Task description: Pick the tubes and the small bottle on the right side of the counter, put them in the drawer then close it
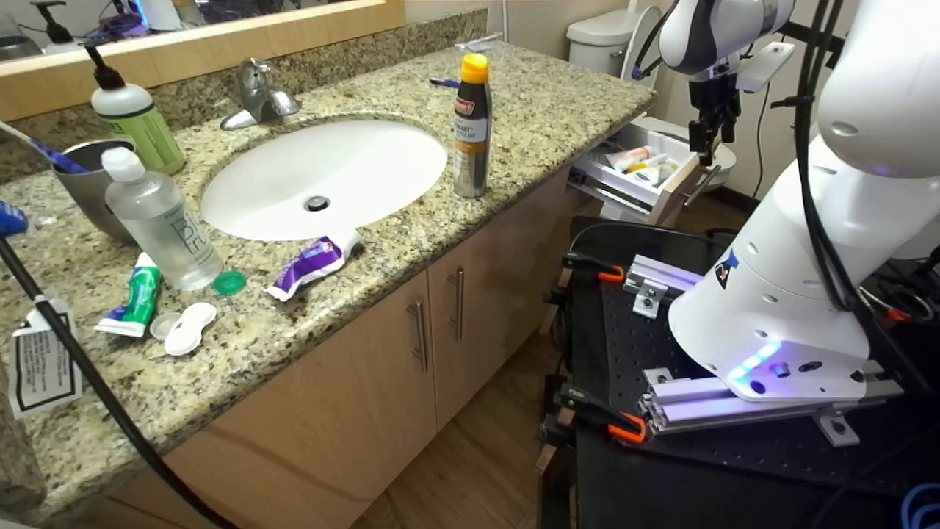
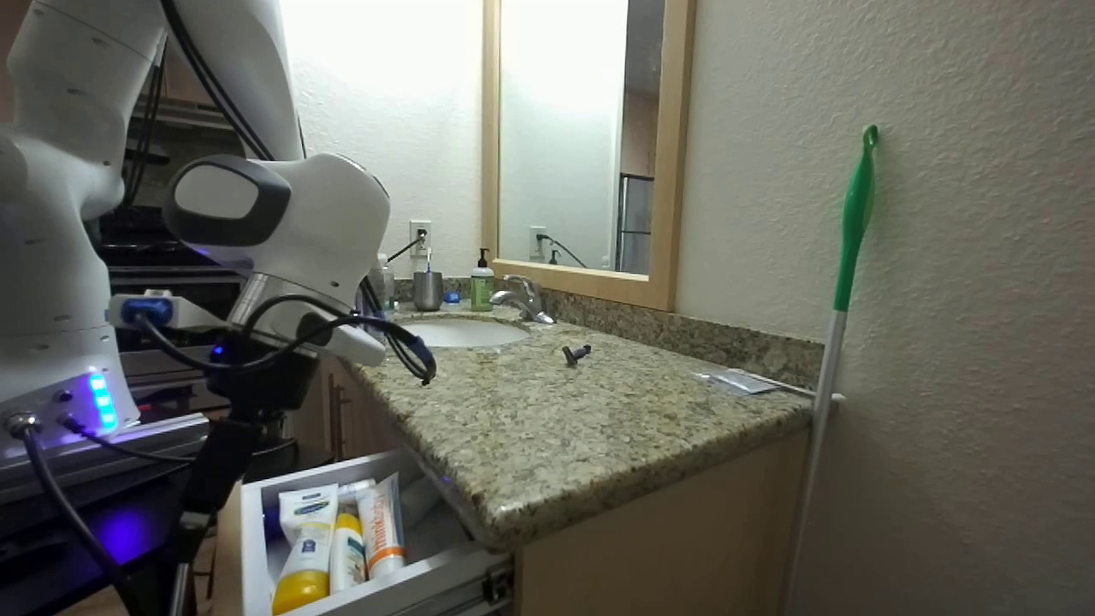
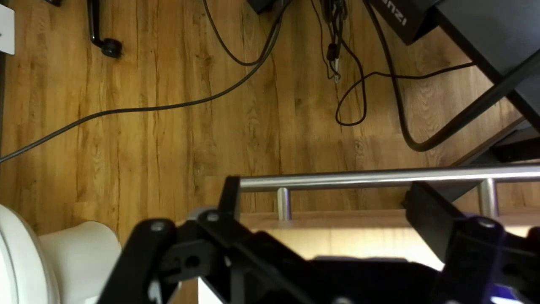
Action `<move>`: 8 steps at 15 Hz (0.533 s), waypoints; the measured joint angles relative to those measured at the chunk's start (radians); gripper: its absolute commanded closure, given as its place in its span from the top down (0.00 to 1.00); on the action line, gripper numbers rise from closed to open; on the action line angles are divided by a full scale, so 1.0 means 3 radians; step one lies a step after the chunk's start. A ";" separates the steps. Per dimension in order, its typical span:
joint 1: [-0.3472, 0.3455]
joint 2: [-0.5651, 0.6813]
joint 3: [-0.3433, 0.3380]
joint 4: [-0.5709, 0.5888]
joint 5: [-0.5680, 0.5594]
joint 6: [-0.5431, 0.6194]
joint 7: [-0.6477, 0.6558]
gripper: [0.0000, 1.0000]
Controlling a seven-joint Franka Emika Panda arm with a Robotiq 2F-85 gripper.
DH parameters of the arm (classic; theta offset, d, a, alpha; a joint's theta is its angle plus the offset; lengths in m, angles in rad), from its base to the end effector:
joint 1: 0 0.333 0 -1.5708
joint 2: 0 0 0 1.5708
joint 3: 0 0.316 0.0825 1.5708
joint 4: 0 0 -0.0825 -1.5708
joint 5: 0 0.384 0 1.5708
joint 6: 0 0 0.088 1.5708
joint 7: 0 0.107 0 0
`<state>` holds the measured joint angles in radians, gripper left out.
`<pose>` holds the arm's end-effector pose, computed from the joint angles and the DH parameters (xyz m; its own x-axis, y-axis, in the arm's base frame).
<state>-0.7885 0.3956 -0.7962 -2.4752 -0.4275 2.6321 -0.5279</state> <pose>-0.0231 -0.4600 0.1730 0.6981 -0.5820 -0.4170 -0.5443 -0.8098 0.2191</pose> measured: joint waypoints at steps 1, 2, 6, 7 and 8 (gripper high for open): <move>-0.0043 -0.0019 0.0032 -0.0027 0.0003 -0.0008 -0.0027 1.00; -0.0086 -0.0049 0.0069 -0.0055 0.0019 -0.0013 -0.0052 1.00; -0.0258 -0.0178 0.0219 -0.0145 0.0225 0.0075 -0.0057 1.00; -0.0304 -0.0180 0.0251 -0.0181 0.0317 0.0183 0.0001 1.00; -0.0346 -0.0173 0.0289 -0.0227 0.0399 0.0325 0.0074 1.00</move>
<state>-0.8923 0.3438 -0.7093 -2.5433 -0.3079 2.7295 -0.5056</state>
